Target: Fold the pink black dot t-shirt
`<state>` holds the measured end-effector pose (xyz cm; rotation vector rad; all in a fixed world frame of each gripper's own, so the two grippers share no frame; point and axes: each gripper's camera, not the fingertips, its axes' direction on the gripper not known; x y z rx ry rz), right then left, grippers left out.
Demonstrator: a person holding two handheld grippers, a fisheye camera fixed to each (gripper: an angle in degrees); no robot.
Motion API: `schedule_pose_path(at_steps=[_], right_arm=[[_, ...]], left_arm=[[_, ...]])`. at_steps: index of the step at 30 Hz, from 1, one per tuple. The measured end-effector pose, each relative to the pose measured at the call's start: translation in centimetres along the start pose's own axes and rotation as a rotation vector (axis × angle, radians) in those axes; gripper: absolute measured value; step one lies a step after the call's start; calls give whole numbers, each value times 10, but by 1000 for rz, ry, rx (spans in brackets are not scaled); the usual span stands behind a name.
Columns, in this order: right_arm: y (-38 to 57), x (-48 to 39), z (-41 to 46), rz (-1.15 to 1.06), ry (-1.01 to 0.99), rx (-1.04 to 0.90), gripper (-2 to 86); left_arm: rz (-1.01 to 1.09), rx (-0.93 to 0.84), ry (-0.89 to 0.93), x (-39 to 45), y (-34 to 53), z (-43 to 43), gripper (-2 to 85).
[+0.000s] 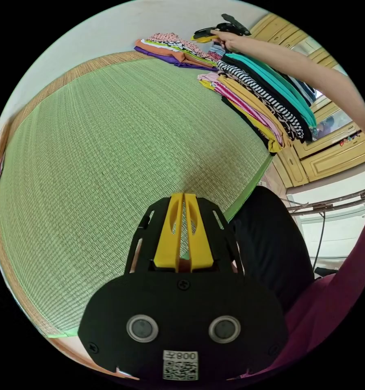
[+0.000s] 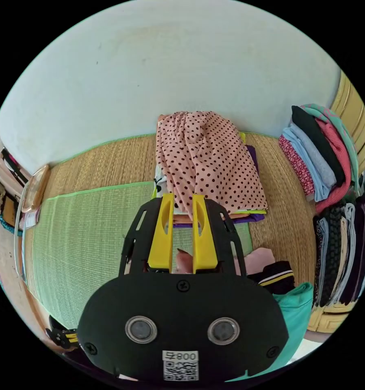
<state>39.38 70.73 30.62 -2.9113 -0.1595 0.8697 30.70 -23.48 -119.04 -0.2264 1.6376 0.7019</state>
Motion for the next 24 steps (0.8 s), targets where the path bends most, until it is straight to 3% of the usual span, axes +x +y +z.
schedule_pose_path(at_steps=[4, 8, 12, 19, 24], right_arm=[[-24, 8, 17, 52, 31, 41, 78], [-34, 14, 51, 60, 108, -40, 72], [-29, 27, 67, 126, 93, -55, 17], [-12, 38, 28, 165, -232, 90, -2], [24, 15, -30, 45, -498, 182, 0]], left_arm=[[0, 0, 48, -24, 22, -8, 3], [11, 15, 61, -41, 44, -16, 3], [0, 19, 70, -60, 69, -26, 3], [-35, 34, 122, -101, 112, -41, 2], [-110, 38, 226, -134, 137, -57, 2]])
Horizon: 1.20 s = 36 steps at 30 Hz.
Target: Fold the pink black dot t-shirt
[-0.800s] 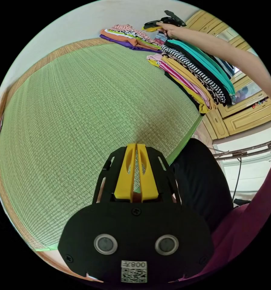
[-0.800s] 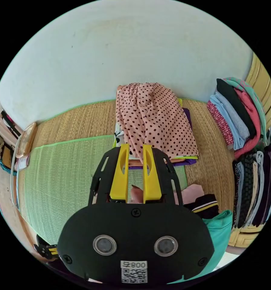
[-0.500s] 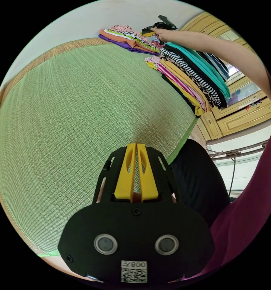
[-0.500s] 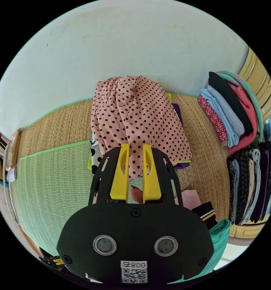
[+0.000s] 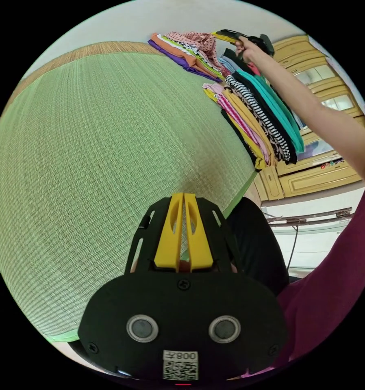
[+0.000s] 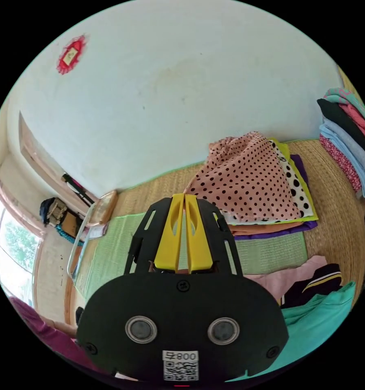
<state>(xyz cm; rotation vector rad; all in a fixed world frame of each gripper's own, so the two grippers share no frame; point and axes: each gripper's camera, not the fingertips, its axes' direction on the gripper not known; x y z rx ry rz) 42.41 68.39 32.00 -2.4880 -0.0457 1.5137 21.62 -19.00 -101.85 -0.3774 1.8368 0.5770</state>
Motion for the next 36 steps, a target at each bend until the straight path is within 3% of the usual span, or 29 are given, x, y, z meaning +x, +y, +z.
schedule_pose_path(at_steps=[8, 16, 25, 36], right_arm=[[112, -112, -52, -187, -286, -145, 1], [238, -182, -62, -170, -426, -400, 1], [328, -228, -125, -125, -506, -487, 1], [399, -220, -201, 3, -456, -484, 1]], left_arm=[[-101, 231, 214, -48, 54, -79, 4], [-347, 386, 508, -129, 174, -128, 38], [-486, 432, 585, -178, 273, -137, 80], [-420, 278, 562, -180, 263, -110, 74]])
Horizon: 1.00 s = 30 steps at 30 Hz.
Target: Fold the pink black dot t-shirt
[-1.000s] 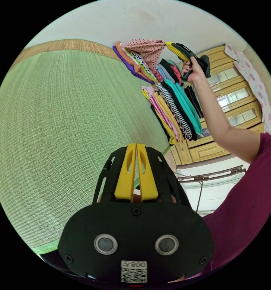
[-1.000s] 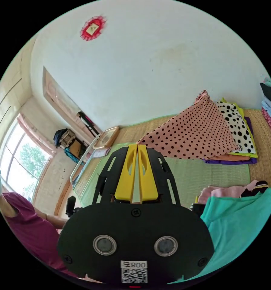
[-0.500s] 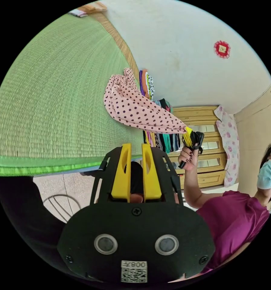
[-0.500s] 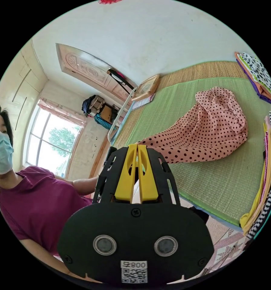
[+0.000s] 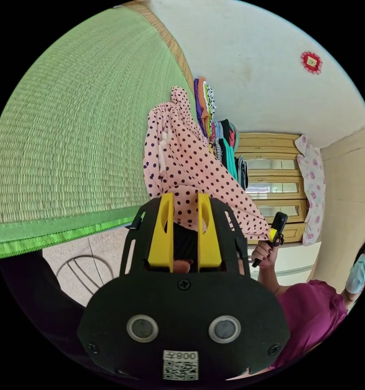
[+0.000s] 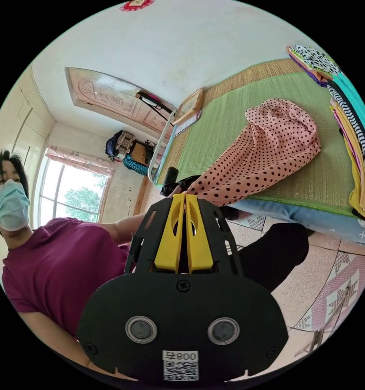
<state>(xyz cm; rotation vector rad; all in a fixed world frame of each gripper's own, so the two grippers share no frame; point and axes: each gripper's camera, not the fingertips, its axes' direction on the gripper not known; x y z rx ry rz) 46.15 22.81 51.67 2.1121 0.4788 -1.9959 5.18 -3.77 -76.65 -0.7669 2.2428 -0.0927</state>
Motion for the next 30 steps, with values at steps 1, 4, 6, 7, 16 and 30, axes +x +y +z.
schedule_pose_path(at_steps=[1, 4, 6, 7, 16, 30], right_arm=[[8, 0, -5, 13, 6, 6, 1], [24, 1, -18, 43, 18, 17, 1], [31, 2, -24, 59, 26, 19, 1], [36, 4, -28, 70, 30, 24, 1], [70, 11, -50, 156, 10, 63, 1], [93, 2, -78, 227, 71, 102, 1]], left_arm=[[-2, -9, 9, -1, 2, 5, 67], [-15, -36, 36, -2, 7, 15, 36], [-13, -43, 42, -1, 12, 18, 21], [-6, -50, 39, 1, 15, 20, 15], [-1, -5, 2, 9, 28, 19, 57], [-6, -53, 8, 33, 19, 52, 4]])
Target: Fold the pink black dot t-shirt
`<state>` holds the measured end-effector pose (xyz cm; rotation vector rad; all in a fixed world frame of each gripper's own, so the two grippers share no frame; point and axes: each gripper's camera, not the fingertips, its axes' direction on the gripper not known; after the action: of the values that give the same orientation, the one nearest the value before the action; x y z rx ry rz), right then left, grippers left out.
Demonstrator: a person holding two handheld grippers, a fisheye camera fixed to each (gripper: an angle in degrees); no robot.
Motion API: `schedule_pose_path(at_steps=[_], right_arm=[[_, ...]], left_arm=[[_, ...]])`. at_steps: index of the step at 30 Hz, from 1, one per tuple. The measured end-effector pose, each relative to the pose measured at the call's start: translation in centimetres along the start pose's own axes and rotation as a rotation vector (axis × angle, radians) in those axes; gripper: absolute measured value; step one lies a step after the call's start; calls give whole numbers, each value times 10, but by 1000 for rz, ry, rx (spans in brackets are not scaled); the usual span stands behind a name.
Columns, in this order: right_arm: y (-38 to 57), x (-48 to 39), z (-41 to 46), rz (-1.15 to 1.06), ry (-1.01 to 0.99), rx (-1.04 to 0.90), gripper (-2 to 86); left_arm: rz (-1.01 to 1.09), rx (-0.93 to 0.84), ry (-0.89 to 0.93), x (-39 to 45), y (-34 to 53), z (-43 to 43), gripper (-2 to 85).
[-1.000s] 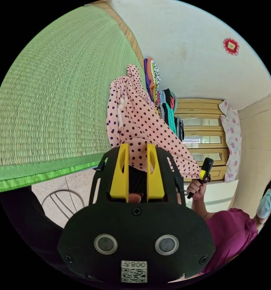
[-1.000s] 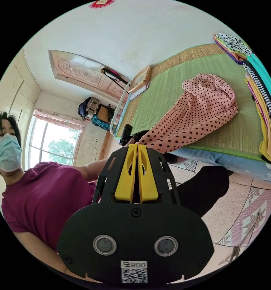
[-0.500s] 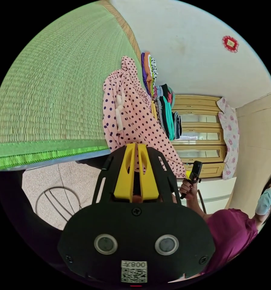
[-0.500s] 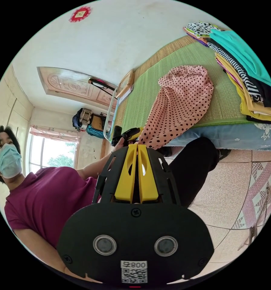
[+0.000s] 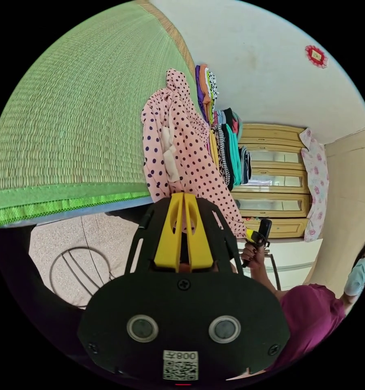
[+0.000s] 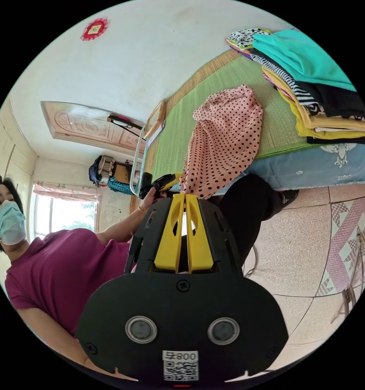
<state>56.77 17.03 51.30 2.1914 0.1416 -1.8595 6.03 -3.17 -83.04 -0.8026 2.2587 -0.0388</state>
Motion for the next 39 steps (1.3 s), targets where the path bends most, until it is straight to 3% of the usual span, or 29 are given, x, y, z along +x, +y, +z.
schedule_pose_path(at_steps=[13, 18, 25, 33, 39], right_arm=[[10, -25, -46, 54, 238, 126, 28], [-15, -79, -29, -126, 211, 118, 67], [-64, -154, 60, -368, 279, -57, 94], [-79, -191, 71, -477, 415, -58, 95], [-97, -193, 56, -449, 439, -6, 37]], left_arm=[[119, 6, 118, 65, -22, 16, 0], [187, -19, 160, 100, -36, 28, 1], [255, -55, 218, 150, -65, 41, 2], [287, -87, 242, 189, -106, 50, 1], [293, -106, 248, 214, -137, 52, 3]])
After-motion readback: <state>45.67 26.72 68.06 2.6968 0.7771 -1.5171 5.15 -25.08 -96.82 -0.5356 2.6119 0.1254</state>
